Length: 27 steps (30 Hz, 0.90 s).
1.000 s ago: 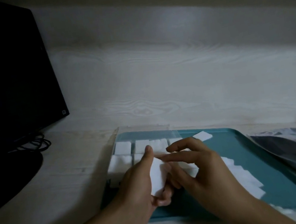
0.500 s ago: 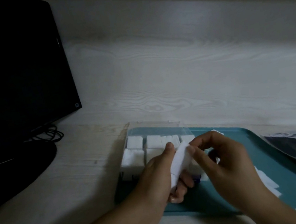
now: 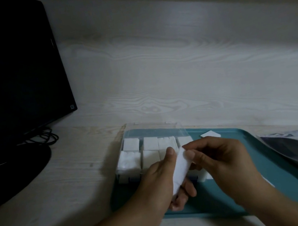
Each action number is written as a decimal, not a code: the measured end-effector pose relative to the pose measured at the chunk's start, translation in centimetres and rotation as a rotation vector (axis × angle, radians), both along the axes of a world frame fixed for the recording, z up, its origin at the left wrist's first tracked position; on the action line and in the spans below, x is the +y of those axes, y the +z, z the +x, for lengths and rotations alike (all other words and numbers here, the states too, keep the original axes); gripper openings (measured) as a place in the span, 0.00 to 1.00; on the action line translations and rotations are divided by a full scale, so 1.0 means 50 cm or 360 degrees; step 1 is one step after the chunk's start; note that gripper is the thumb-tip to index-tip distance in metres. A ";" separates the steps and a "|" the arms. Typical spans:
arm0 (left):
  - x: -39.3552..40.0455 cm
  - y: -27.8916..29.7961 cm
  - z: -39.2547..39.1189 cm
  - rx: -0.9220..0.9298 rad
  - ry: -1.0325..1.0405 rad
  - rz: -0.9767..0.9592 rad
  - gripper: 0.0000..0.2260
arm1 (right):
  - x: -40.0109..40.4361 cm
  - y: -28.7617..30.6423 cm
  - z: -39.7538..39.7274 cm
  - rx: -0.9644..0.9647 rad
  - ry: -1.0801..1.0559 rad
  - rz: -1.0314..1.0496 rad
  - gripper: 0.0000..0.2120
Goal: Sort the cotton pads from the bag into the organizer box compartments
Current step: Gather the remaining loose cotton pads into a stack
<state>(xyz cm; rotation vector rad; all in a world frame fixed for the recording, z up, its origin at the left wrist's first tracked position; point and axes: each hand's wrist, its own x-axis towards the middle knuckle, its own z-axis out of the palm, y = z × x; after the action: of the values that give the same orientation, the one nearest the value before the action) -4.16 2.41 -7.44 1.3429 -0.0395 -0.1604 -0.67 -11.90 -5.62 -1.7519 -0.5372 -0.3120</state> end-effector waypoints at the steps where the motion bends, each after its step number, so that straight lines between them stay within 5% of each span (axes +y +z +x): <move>1: 0.002 0.005 0.000 -0.0042 0.0025 0.0072 0.24 | -0.005 0.005 0.004 0.0034 -0.0030 0.0073 0.08; 7: 0.083 0.034 0.022 -0.0933 0.0570 0.0917 0.18 | -0.081 0.047 0.074 0.0418 -0.0239 0.0267 0.05; 10: 0.126 0.025 0.035 -0.1230 0.0667 0.1664 0.07 | -0.083 0.058 0.116 0.0587 -0.0215 0.0039 0.04; 12: 0.129 0.017 0.038 -0.1333 0.0574 0.1957 0.11 | -0.070 0.066 0.132 0.0648 -0.0151 -0.0215 0.04; 16: 0.113 0.021 0.030 -0.1290 0.0468 0.2120 0.16 | -0.034 0.086 0.155 0.0661 -0.0166 -0.0624 0.02; 23: 0.105 0.036 0.046 -0.1224 0.0430 0.2477 0.22 | 0.012 0.111 0.213 0.0642 -0.0305 -0.0732 0.05; 27: 0.099 0.051 0.085 -0.1037 0.0484 0.1982 0.10 | 0.039 0.112 0.235 0.0675 -0.0275 -0.0954 0.07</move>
<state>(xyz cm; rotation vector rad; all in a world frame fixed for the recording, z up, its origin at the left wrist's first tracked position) 0.11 7.36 -4.89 2.5681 -0.3219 0.6244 11.07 -9.97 -0.05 -2.3698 -0.1723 0.1245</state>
